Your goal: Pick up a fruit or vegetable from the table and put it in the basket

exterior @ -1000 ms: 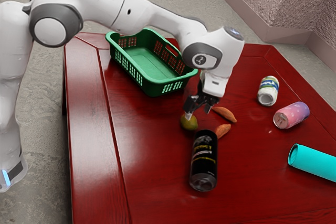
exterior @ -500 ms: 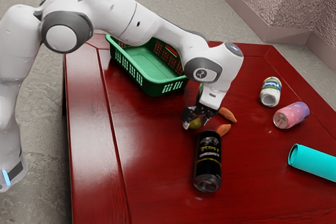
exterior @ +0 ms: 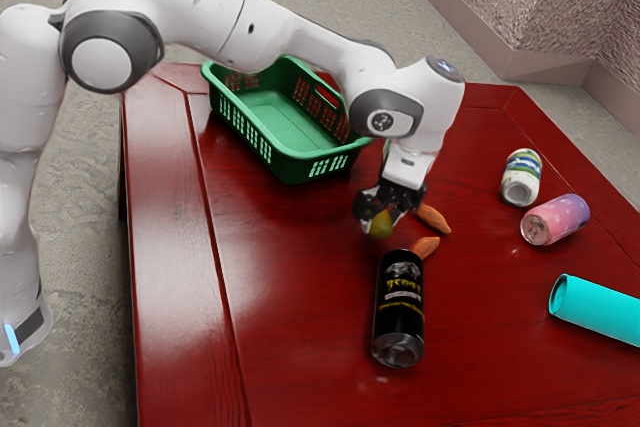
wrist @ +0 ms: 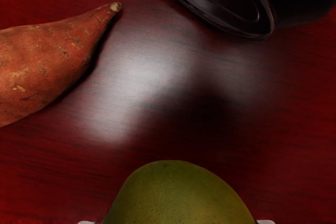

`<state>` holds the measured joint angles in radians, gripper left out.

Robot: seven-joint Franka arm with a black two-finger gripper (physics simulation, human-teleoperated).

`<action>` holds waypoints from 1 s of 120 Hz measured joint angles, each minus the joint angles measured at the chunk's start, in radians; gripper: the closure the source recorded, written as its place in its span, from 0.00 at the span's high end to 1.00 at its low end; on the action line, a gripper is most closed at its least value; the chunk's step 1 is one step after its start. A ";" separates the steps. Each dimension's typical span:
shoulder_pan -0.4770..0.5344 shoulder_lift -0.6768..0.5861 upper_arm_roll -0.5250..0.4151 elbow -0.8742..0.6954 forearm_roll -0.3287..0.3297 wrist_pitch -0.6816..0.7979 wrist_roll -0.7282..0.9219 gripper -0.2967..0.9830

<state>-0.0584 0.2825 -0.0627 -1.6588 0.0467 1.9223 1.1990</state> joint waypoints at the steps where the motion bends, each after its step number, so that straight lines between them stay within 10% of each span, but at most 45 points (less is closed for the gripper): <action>1: 0.000 -0.002 0.000 0.000 0.000 0.000 0.000 0.48; 61: -0.003 -0.221 0.004 0.008 -0.006 -0.090 -0.079 0.49; 120: -0.019 -0.364 0.242 0.000 0.121 -0.488 -0.383 0.48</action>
<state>-0.0775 -0.0818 0.1791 -1.6583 0.1680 1.4346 0.8163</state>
